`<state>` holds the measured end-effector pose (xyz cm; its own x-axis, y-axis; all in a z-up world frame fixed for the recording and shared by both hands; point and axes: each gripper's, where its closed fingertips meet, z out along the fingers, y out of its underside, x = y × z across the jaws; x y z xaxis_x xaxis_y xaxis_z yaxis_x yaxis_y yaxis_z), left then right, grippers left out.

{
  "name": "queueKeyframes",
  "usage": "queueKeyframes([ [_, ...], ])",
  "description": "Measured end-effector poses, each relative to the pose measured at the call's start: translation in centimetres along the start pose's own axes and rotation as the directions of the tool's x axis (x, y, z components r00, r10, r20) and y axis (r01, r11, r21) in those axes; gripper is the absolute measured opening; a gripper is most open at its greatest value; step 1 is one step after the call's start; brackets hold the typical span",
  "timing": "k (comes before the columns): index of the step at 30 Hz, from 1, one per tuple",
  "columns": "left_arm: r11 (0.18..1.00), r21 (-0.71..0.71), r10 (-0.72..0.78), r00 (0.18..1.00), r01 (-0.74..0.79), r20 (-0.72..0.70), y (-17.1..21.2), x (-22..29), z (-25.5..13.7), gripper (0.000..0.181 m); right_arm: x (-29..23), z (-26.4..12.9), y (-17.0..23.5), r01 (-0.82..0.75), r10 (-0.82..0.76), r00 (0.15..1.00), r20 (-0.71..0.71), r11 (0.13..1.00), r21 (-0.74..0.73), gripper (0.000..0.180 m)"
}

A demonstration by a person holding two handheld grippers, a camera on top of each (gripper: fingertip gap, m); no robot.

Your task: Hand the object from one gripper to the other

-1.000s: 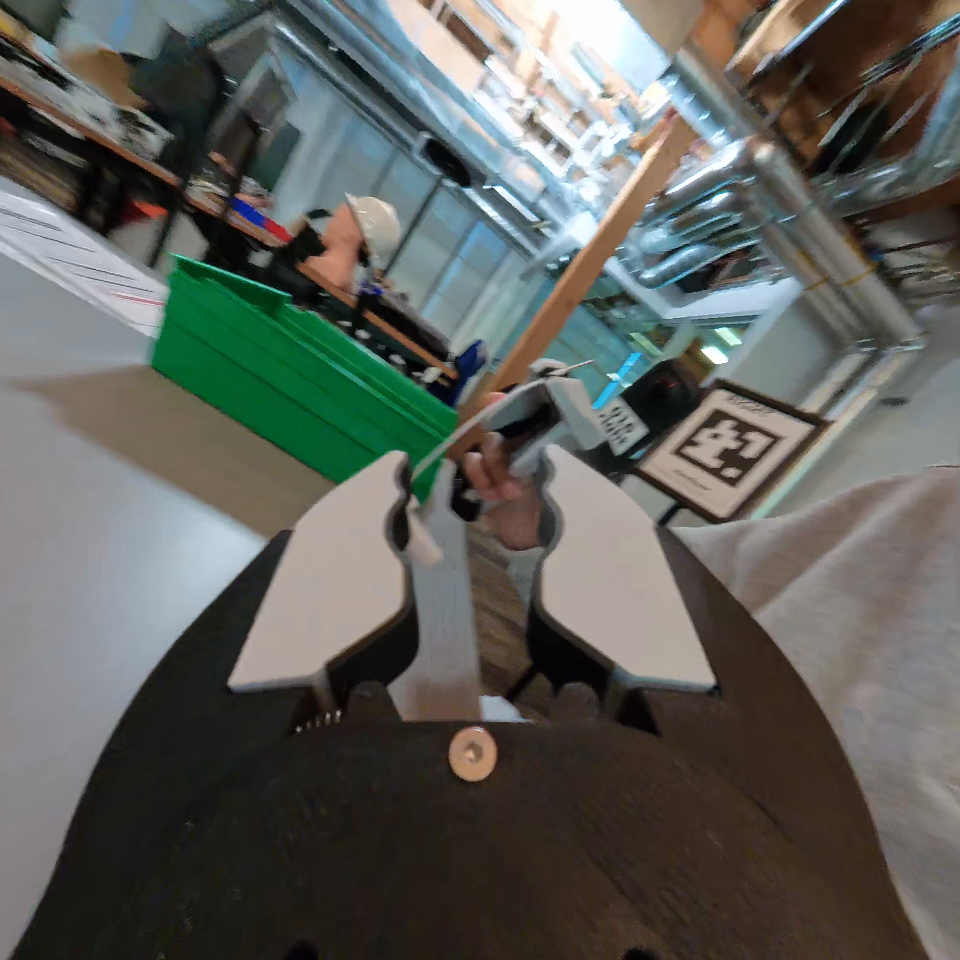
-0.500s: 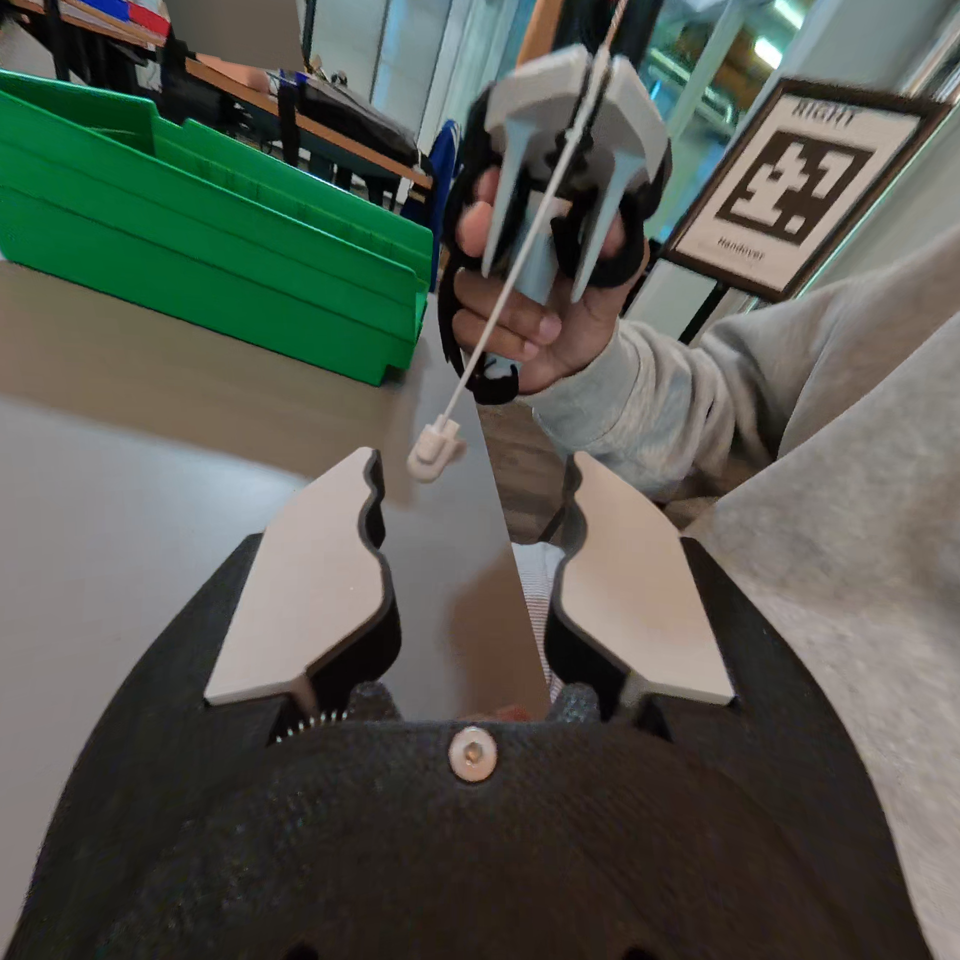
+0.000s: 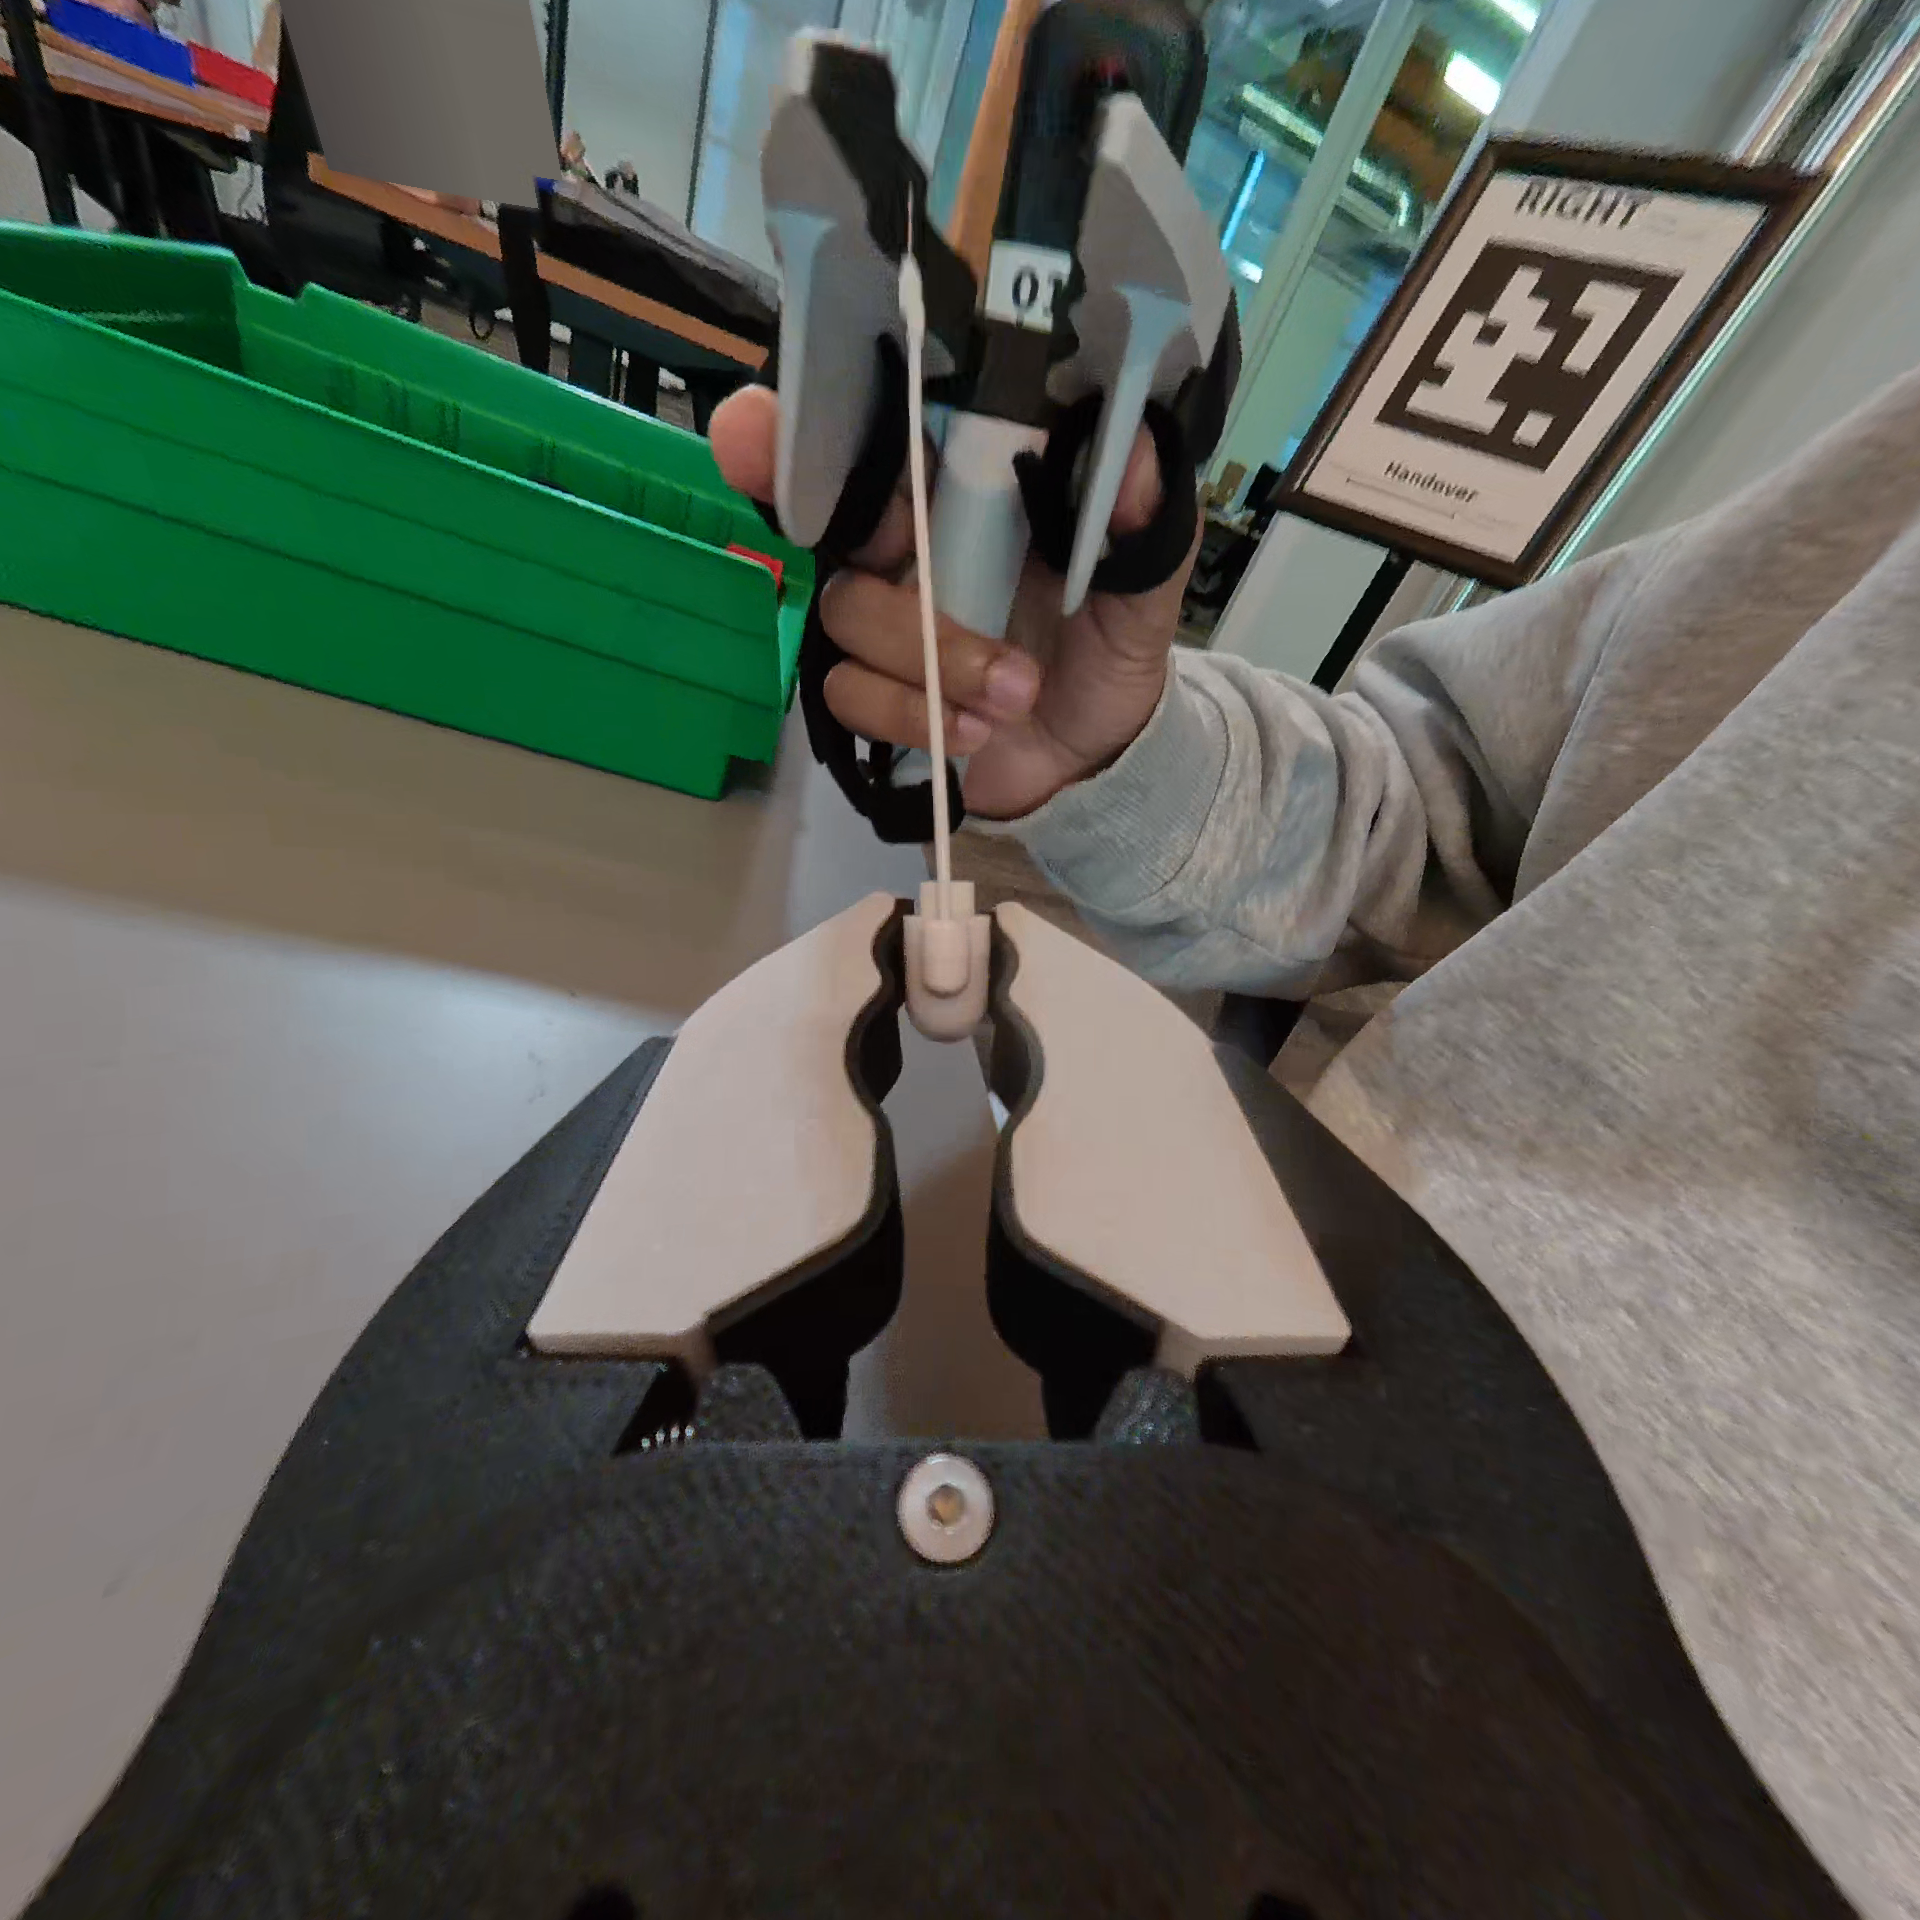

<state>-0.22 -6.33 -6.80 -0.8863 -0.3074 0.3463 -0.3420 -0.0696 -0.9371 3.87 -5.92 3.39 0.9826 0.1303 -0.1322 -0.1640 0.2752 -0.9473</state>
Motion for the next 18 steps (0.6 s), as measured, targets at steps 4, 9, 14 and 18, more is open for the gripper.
queueKeyframes([
  [4, 0.987, 0.13, -0.094, 0.995, 0.097, -0.027, -1.9, -0.4, -1.0, 0.012, 1.4, -0.3, -0.5, 0.059, -0.052, 0.994, -0.1, 0.996, 0.069, 0.064],
  [9, 0.898, 0.337, -0.253, 0.958, 0.284, -0.134, -4.7, -1.2, -3.1, 0.012, 2.2, -0.3, 1.0, 0.221, -0.219, 0.959, -0.181, 0.975, -0.007, 0.075],
  [14, 0.857, 0.363, -0.306, 0.928, 0.366, -0.212, -5.2, -1.2, -3.7, 0.012, -0.1, 0.9, 4.3, 0.427, -0.442, 0.896, -0.049, 0.886, -0.183, 0.056],
  [18, 0.842, 0.355, -0.335, 0.91, 0.406, -0.246, -5.2, -1.2, -3.7, 0.012, -1.7, 1.3, 6.2, 0.646, -0.665, 0.746, 0.034, 0.712, -0.275, 0.029],
])
